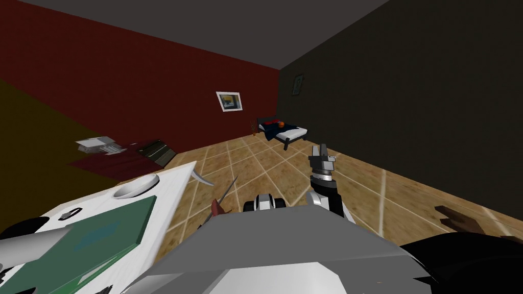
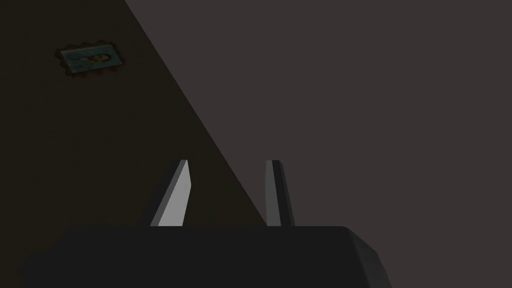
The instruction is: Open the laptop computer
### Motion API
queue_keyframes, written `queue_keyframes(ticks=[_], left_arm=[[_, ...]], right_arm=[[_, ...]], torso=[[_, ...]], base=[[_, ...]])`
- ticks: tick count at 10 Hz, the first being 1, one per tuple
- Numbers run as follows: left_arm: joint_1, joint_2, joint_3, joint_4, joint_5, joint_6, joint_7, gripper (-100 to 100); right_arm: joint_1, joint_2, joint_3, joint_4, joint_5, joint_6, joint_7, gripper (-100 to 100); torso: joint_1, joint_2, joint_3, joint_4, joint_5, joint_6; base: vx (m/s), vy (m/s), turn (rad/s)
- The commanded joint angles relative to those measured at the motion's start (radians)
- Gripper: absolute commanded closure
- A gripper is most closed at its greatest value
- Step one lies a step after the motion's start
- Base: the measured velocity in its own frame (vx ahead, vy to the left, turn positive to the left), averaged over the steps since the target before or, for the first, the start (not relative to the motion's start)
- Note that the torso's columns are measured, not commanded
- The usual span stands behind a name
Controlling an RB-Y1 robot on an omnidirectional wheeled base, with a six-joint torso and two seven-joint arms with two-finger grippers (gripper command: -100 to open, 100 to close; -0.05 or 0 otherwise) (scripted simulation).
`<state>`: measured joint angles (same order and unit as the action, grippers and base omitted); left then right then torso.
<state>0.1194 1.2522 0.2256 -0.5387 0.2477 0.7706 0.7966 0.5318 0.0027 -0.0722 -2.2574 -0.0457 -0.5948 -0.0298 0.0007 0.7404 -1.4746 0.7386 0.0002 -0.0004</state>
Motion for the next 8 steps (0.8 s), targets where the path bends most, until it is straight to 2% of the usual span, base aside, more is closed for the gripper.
queue_keyframes(ticks=[1, 2, 3, 8], left_arm=[[-0.020, 0.028, -0.005, 0.017, 0.012, 0.066, 0.008, -100], [-0.034, 0.020, -0.011, 0.034, 0.004, 0.039, 0.002, -100], [-0.037, 0.021, -0.012, 0.038, 0.004, 0.042, 0.002, 0], [-0.036, 0.021, -0.012, 0.037, 0.004, 0.041, 0.002, 0]], right_arm=[[0.000, 0.000, 0.000, 0.000, 0.000, 0.000, 0.000, 0], [0.000, 0.000, 0.000, 0.000, 0.000, 0.000, 0.000, 0], [0.000, 0.000, 0.000, 0.000, 0.000, 0.000, 0.000, 0], [0.001, 0.000, 0.000, 0.000, 0.000, 0.000, 0.000, 0]], torso=[[0.000, 0.000, 0.001, 0.000, 0.000, 0.000], [-0.001, -0.001, 0.000, 0.000, 0.000, 0.000], [0.000, -0.008, -0.004, -0.002, 0.000, -0.001], [-0.001, -0.001, -0.001, 0.000, 0.000, 0.000]], base=[[-0.227, 0.000, -0.221], [-0.103, -0.002, -0.047], [-0.024, -0.001, 0.012], [-0.003, 0.000, 0.000]])
